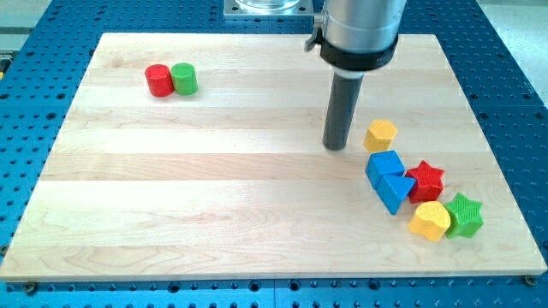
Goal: Push the yellow hexagon close to the red star
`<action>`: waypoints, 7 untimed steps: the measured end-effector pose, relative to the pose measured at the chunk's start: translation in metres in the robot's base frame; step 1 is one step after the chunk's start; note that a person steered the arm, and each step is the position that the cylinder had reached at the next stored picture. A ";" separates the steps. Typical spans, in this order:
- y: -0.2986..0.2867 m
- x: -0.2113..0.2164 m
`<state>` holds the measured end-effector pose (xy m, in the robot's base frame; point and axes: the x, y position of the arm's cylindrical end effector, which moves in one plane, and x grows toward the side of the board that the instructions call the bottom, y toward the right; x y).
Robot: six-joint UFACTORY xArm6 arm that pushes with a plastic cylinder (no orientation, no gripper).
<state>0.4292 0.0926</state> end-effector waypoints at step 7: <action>0.135 0.021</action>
<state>0.4506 0.2276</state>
